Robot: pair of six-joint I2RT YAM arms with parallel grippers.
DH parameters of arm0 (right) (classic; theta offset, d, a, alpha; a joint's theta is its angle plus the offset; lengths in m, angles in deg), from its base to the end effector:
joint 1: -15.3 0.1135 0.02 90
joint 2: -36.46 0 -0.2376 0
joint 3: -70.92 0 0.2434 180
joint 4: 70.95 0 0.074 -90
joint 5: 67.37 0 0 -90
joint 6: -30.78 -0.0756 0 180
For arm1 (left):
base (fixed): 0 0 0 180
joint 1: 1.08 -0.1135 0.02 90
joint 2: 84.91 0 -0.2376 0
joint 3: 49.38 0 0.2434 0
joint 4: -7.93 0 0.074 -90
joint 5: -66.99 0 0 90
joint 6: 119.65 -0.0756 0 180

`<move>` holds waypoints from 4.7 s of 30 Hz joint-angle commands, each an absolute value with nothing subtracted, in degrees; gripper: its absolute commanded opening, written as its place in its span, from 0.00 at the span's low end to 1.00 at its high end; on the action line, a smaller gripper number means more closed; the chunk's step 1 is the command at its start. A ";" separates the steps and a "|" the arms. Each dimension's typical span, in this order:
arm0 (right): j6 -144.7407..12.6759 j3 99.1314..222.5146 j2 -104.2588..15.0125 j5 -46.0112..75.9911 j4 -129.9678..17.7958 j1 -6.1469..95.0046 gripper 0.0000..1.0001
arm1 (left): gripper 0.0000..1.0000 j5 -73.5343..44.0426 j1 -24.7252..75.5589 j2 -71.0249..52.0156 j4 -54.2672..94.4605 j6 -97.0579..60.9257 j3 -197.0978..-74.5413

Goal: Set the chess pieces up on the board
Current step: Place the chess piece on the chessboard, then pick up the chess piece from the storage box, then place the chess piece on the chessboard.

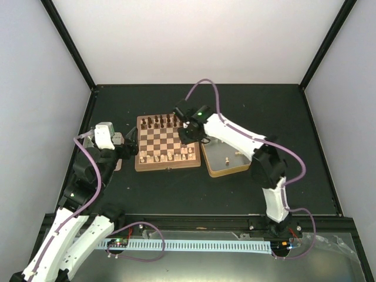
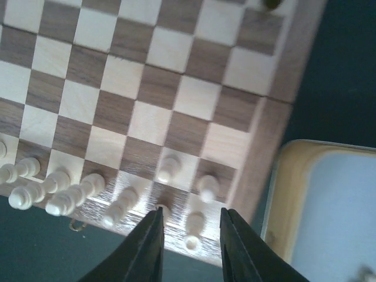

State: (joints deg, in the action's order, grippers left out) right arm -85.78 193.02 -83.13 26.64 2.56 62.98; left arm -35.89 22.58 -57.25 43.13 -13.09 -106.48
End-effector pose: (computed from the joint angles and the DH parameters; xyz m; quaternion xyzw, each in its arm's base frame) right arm 0.2928 0.3137 0.1895 -0.1750 0.9700 0.0720 0.1523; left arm 0.1611 -0.0522 0.3286 -0.0294 0.7403 -0.1510 0.6544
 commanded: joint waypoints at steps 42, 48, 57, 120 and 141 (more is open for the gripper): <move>-91.65 153.25 -74.31 29.37 -33.84 42.55 0.23 | 0.95 -31.31 21.77 -53.62 41.25 -11.90 -106.45; -90.86 152.89 -74.19 30.71 -33.66 42.56 0.05 | 0.95 -31.01 21.76 -53.51 41.16 -11.78 -106.40; -82.90 148.96 -62.47 18.95 -35.93 42.55 0.01 | 0.96 -9.98 21.76 -50.53 34.95 -13.63 -105.83; -63.03 152.30 -48.49 -19.88 -50.13 57.12 0.01 | 0.27 27.53 21.86 -29.21 20.57 32.58 -102.03; -92.15 137.72 -41.47 -15.94 -77.76 57.14 0.48 | 0.07 23.10 21.77 -30.53 16.10 38.47 -102.57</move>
State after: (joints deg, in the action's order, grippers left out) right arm -76.67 142.79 -44.14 -19.87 -59.82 57.76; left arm 21.42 21.07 -28.81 19.15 34.47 -101.76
